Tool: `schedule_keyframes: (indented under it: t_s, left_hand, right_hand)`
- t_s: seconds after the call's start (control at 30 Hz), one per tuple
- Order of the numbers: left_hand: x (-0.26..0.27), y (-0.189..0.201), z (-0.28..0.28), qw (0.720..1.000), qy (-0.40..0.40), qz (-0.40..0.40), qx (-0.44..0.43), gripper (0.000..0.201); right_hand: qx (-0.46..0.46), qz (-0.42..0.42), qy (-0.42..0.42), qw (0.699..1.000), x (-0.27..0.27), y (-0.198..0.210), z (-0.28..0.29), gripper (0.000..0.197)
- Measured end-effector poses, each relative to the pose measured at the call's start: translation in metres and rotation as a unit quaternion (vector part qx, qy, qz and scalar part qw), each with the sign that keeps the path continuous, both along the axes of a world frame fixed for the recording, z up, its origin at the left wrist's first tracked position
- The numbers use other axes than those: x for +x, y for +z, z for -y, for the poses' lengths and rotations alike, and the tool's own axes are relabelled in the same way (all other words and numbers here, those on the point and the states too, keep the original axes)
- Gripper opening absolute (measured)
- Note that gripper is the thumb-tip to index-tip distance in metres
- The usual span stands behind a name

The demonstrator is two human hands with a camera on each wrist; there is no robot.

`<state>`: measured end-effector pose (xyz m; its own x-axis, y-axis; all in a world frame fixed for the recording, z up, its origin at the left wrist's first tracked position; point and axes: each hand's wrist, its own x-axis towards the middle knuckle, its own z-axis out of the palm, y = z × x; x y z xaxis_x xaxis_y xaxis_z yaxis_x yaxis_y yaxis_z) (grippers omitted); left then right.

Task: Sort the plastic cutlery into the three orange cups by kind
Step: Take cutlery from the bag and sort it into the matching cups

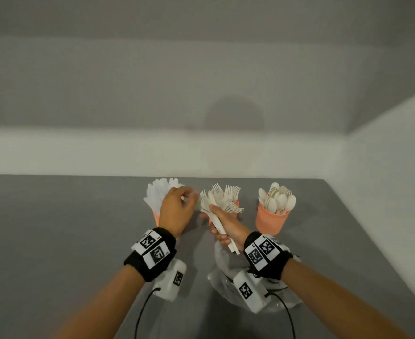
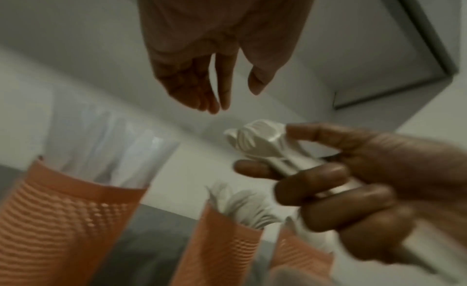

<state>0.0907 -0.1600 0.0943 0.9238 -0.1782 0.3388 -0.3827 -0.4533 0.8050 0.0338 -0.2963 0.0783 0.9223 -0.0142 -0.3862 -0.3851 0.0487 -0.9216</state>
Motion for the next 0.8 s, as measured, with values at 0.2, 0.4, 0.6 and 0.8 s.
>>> schedule_keyframes:
  t_s: [0.2,0.4,0.6,0.8]
  left_hand:
    - [-0.013,0.001,0.019,0.985,-0.007,-0.167,-0.045,0.03]
    - [-0.014,0.002,0.029,0.958,-0.028,-0.245,-0.15,0.023]
    - [-0.013,0.018,0.029,0.929,0.0,-0.205,-0.309,0.025]
    - [-0.001,0.024,0.017,0.963,0.015,-0.15,-0.223,0.019]
  right_hand:
    - [-0.118,0.097,-0.008,0.988,-0.004,0.001,-0.012,0.032]
    - [-0.103,0.124,-0.029,0.986,-0.008,-0.003,-0.008,0.032]
    - [-0.092,0.102,-0.049,0.989,-0.012,-0.012,0.005,0.026]
    - [-0.104,0.13,-0.075,0.983,-0.02,-0.01,0.016,0.031]
